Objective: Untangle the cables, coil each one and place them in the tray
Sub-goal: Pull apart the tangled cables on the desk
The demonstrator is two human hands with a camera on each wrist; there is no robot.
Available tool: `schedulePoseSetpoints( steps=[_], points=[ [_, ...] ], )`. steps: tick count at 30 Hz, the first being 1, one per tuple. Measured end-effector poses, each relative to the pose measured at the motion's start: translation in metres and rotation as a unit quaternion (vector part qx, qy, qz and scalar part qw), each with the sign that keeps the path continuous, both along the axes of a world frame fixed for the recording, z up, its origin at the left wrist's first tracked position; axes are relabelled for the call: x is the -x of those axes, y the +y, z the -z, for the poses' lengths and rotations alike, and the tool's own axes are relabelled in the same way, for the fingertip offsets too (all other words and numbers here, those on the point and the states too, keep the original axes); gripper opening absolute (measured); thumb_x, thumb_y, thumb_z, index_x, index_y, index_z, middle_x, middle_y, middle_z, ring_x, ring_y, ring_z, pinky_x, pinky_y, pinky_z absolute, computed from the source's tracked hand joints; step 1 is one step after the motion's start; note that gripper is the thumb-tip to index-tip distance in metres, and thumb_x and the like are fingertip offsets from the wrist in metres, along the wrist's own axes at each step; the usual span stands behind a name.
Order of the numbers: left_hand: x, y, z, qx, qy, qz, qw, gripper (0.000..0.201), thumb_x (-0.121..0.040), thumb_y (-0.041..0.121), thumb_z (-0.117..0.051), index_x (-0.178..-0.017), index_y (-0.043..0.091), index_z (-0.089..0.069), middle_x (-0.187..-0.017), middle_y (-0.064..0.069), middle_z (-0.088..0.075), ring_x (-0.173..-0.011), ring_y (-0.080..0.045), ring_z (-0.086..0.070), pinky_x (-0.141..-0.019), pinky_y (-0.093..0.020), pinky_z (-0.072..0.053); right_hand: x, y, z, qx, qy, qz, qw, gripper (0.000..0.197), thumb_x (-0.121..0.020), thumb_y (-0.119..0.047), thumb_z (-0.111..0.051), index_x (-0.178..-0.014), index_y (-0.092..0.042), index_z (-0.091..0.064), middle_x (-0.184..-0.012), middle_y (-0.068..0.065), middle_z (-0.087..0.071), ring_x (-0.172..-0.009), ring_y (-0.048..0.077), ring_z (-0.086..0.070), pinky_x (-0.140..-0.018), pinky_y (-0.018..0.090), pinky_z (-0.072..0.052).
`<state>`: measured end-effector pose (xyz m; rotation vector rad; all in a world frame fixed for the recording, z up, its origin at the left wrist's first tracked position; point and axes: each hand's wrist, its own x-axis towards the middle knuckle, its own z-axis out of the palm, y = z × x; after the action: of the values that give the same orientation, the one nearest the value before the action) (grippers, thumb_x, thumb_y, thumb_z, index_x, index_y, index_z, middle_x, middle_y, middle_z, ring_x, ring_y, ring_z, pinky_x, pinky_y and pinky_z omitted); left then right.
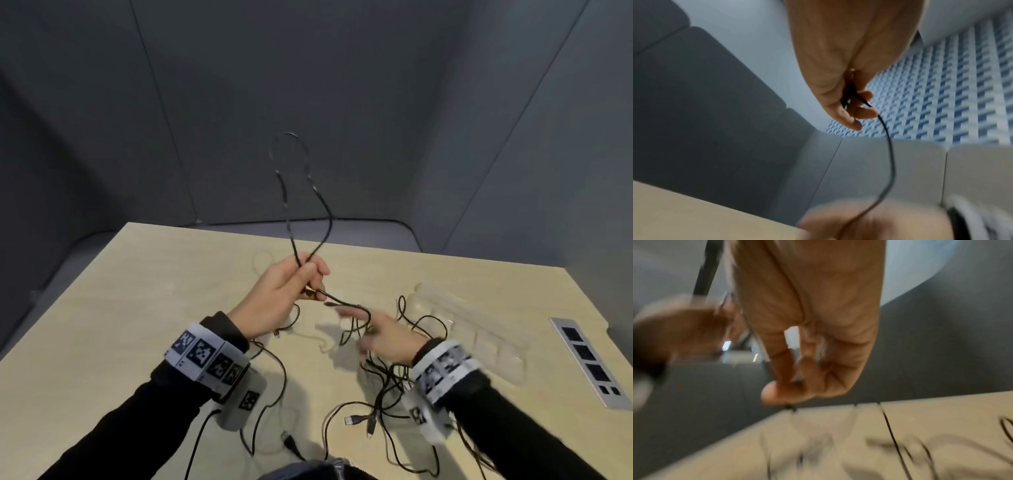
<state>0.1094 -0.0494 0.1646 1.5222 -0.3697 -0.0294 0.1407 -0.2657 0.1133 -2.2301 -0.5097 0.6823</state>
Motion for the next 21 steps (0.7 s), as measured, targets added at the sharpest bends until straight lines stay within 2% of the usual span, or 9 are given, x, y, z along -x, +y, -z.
schedulePoseSetpoints(
  steps=[2, 3, 5, 8, 10, 12, 15, 18, 21],
  points=[
    [0.002, 0.003, -0.006, 0.038, -0.011, -0.021, 0.999, 0.020, -0.094, 0.022, -0.039, -0.094, 0.010, -0.054, -0.069, 0.013, -0.055, -0.071, -0.013, -0.061, -0.073, -0.026, -0.054, 0.016, 0.008, 0.042, 0.081, 0.019, -0.078, 0.994, 0.080, -0.078, -0.012, -0.065, -0.145, -0.035, -0.026, -0.133, -0.017, -0.035, -0.093, 0.002, -0.053, -0.088, 0.022, -0.046],
    [0.005, 0.005, -0.008, 0.045, -0.019, -0.030, 0.998, 0.019, -0.095, 0.022, -0.039, -0.094, 0.010, -0.054, -0.068, 0.012, -0.054, -0.070, -0.014, -0.061, -0.071, -0.024, -0.053, 0.021, 0.010, 0.059, 0.111, 0.003, -0.082, 0.990, 0.077, -0.078, -0.025, -0.067, -0.143, -0.037, -0.028, -0.131, -0.017, -0.037, -0.101, 0.004, -0.049, -0.094, 0.023, -0.042],
    [0.009, 0.010, -0.010, 0.042, -0.034, -0.051, 0.997, 0.018, -0.097, 0.020, -0.040, -0.093, 0.010, -0.054, -0.067, 0.010, -0.052, -0.068, -0.017, -0.058, -0.069, -0.024, -0.052, 0.023, 0.011, 0.083, 0.149, -0.048, -0.069, 0.985, 0.051, -0.077, -0.045, -0.058, -0.126, -0.042, -0.045, -0.125, -0.011, -0.051, -0.098, 0.010, -0.055, -0.094, 0.028, -0.045],
    [0.010, 0.027, -0.004, 0.007, -0.033, -0.106, 0.994, 0.021, -0.095, 0.022, -0.038, -0.093, 0.010, -0.055, -0.065, 0.007, -0.044, -0.064, -0.018, -0.051, -0.064, -0.025, -0.050, -0.005, 0.003, 0.077, 0.168, -0.128, 0.032, 0.977, 0.022, -0.093, -0.026, -0.046, -0.102, -0.015, -0.061, -0.106, 0.010, -0.061, -0.098, 0.028, -0.060, -0.083, 0.033, -0.047],
    [0.007, 0.041, 0.006, -0.046, -0.006, -0.153, 0.987, 0.023, -0.099, 0.022, -0.037, -0.092, 0.013, -0.057, -0.064, 0.005, -0.041, -0.062, -0.018, -0.050, -0.061, -0.023, -0.047, -0.028, -0.005, 0.051, 0.134, -0.166, 0.096, 0.972, 0.027, -0.098, -0.019, -0.041, -0.097, -0.003, -0.063, -0.100, 0.018, -0.065, -0.098, 0.033, -0.061, -0.080, 0.035, -0.044],
    [0.006, 0.050, 0.019, -0.139, 0.031, -0.179, 0.973, 0.025, -0.102, 0.020, -0.036, -0.093, 0.019, -0.059, -0.066, 0.002, -0.043, -0.061, -0.014, -0.050, -0.059, -0.020, -0.045, -0.038, -0.006, 0.008, 0.061, -0.166, 0.142, 0.974, 0.028, -0.100, -0.018, -0.038, -0.104, -0.005, -0.062, -0.100, 0.014, -0.069, -0.095, 0.026, -0.062, -0.083, 0.034, -0.045],
    [0.005, 0.047, 0.035, -0.240, 0.076, -0.172, 0.952, 0.019, -0.099, 0.022, -0.043, -0.108, 0.019, -0.059, -0.067, 0.002, -0.049, -0.055, -0.008, -0.050, -0.054, -0.016, -0.043, -0.033, 0.006, -0.063, -0.126, -0.117, 0.158, 0.972, 0.025, -0.100, -0.017, -0.035, -0.104, -0.010, -0.059, -0.096, 0.011, -0.072, -0.083, 0.018, -0.062, -0.070, 0.026, -0.046],
    [0.000, 0.027, 0.039, -0.202, 0.133, -0.152, 0.958, 0.039, -0.092, 0.026, -0.058, -0.128, 0.018, -0.046, -0.062, 0.000, -0.052, -0.048, -0.010, -0.047, -0.045, -0.021, -0.040, -0.017, 0.024, -0.123, -0.244, -0.120, 0.121, 0.955, 0.024, -0.099, -0.012, -0.038, -0.102, -0.009, -0.061, -0.096, 0.009, -0.073, -0.082, 0.016, -0.064, -0.069, 0.023, -0.048],
    [-0.002, 0.005, 0.035, -0.148, 0.157, -0.100, 0.971, 0.068, -0.077, 0.040, -0.072, -0.132, 0.027, -0.035, -0.057, 0.003, -0.050, -0.048, -0.015, -0.042, -0.044, -0.023, -0.036, 0.001, 0.039, -0.153, -0.310, -0.125, 0.078, 0.939, 0.025, -0.097, -0.006, -0.039, -0.101, -0.005, -0.063, -0.100, 0.011, -0.072, -0.090, 0.021, -0.065, -0.073, 0.027, -0.049]
  ],
)
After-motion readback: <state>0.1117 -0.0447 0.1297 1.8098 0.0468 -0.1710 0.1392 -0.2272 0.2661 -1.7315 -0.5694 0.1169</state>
